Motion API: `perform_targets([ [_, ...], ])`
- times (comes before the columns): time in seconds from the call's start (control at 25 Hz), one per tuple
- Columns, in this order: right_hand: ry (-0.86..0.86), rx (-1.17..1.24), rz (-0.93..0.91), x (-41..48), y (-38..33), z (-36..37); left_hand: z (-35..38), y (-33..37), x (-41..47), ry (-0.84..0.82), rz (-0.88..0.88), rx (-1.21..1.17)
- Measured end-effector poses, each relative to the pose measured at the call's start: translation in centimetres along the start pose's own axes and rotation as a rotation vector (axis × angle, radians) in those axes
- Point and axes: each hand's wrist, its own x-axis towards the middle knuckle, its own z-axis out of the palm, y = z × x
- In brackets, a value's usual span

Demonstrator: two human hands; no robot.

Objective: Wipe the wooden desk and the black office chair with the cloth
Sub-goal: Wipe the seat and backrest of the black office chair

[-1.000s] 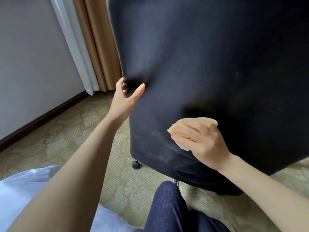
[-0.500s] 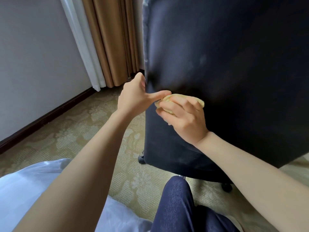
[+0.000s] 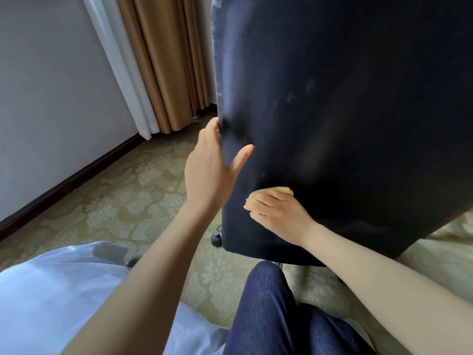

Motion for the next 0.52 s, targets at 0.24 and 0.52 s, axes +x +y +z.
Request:
perform_targets([
  [0.24,-0.076,0.079,0.035,-6.2,2.0,-3.3,-1.5,-1.1,-1.5,-0.011,0.652,0.555],
  [0.52,0.242,0.003,0.187,-3.6,4.4,-6.9,-3.2,-0.8,0.3,-0.119,0.805,0.757],
])
